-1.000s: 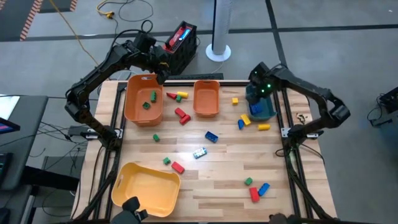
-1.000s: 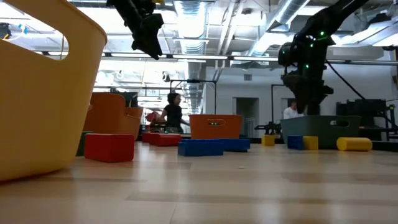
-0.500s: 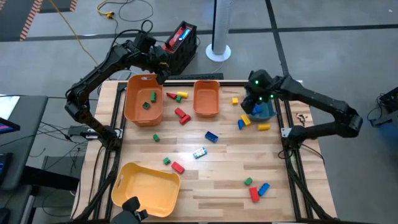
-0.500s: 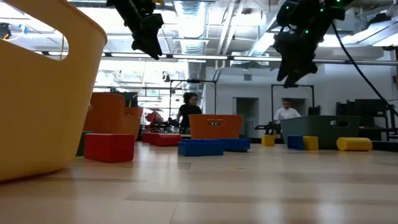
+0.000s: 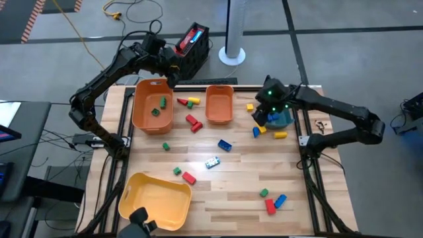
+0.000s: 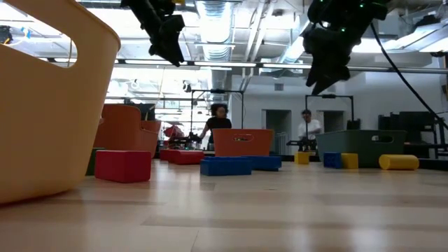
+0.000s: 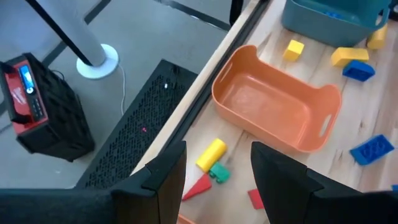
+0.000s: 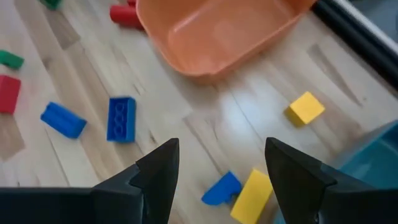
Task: Sort blocks
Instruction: Put the red block into the right orange bin
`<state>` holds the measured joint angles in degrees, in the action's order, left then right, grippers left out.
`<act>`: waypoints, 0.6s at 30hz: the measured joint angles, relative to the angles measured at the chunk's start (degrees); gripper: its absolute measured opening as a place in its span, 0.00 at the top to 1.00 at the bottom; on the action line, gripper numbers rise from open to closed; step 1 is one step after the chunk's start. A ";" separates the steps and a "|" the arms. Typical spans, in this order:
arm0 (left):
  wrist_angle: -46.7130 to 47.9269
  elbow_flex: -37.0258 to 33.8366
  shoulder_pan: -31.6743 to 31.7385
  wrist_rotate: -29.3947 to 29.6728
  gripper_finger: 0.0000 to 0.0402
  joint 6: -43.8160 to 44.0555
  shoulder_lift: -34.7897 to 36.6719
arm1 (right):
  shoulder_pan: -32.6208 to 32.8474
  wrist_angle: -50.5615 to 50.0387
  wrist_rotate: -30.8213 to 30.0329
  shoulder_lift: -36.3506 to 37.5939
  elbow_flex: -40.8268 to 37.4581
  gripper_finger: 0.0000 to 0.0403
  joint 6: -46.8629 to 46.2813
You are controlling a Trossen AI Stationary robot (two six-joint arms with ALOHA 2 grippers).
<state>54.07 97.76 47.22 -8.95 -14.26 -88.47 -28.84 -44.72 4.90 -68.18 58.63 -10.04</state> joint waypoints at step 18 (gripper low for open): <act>-13.46 -0.11 -1.03 1.26 0.57 16.25 -0.02 | 5.08 -0.92 1.26 0.02 0.00 0.38 0.02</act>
<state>40.60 97.65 46.19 -7.69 1.99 -88.49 -23.76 -45.64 6.16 -68.16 58.63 -10.03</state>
